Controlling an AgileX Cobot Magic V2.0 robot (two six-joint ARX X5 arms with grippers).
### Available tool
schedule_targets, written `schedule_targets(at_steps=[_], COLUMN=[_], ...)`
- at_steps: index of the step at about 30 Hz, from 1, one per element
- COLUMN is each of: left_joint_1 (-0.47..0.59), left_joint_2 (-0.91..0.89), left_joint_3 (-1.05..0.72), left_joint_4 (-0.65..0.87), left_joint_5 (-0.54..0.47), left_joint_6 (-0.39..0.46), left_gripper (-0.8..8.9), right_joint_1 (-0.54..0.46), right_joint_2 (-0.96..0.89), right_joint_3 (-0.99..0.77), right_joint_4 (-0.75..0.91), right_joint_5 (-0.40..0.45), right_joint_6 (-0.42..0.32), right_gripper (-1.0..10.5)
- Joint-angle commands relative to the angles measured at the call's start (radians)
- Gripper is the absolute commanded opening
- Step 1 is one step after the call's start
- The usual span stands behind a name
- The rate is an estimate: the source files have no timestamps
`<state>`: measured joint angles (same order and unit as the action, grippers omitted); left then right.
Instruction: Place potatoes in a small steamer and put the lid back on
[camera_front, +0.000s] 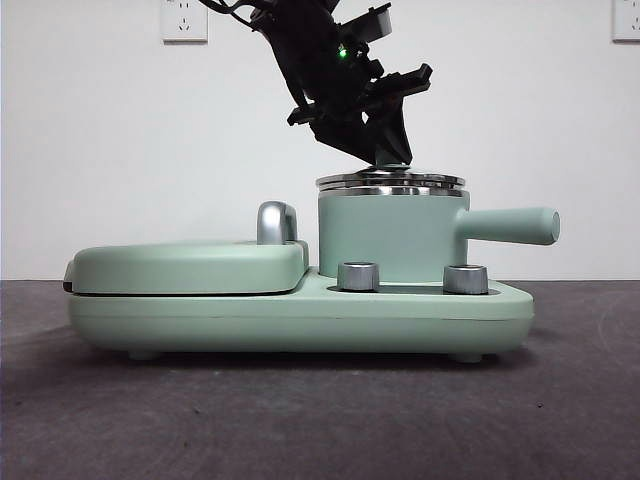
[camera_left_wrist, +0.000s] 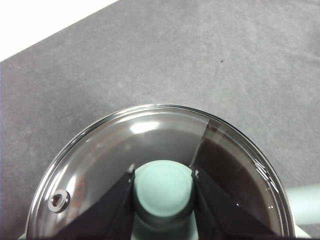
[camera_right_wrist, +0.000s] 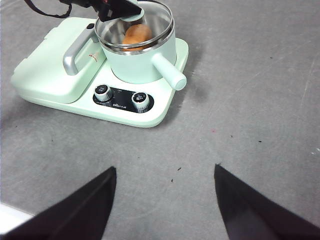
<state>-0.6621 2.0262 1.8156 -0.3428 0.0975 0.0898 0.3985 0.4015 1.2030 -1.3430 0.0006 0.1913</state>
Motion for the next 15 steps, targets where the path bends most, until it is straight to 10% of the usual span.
schedule_targets(at_steps=[1, 15], left_joint_1=[-0.012, -0.032], left_joint_2=[0.022, 0.053], left_joint_3=[0.023, 0.023], left_joint_4=[0.02, -0.038], left_joint_5=[0.0, 0.0], left_joint_6=[-0.004, -0.004], left_gripper=[0.23, 0.24], right_joint_1=[0.005, 0.005], right_joint_2=[0.0, 0.0], right_joint_3=[0.009, 0.009], right_joint_4=[-0.081, -0.081], right_joint_5=[0.0, 0.0], right_joint_6=[0.014, 0.019], right_gripper=[3.1, 3.1])
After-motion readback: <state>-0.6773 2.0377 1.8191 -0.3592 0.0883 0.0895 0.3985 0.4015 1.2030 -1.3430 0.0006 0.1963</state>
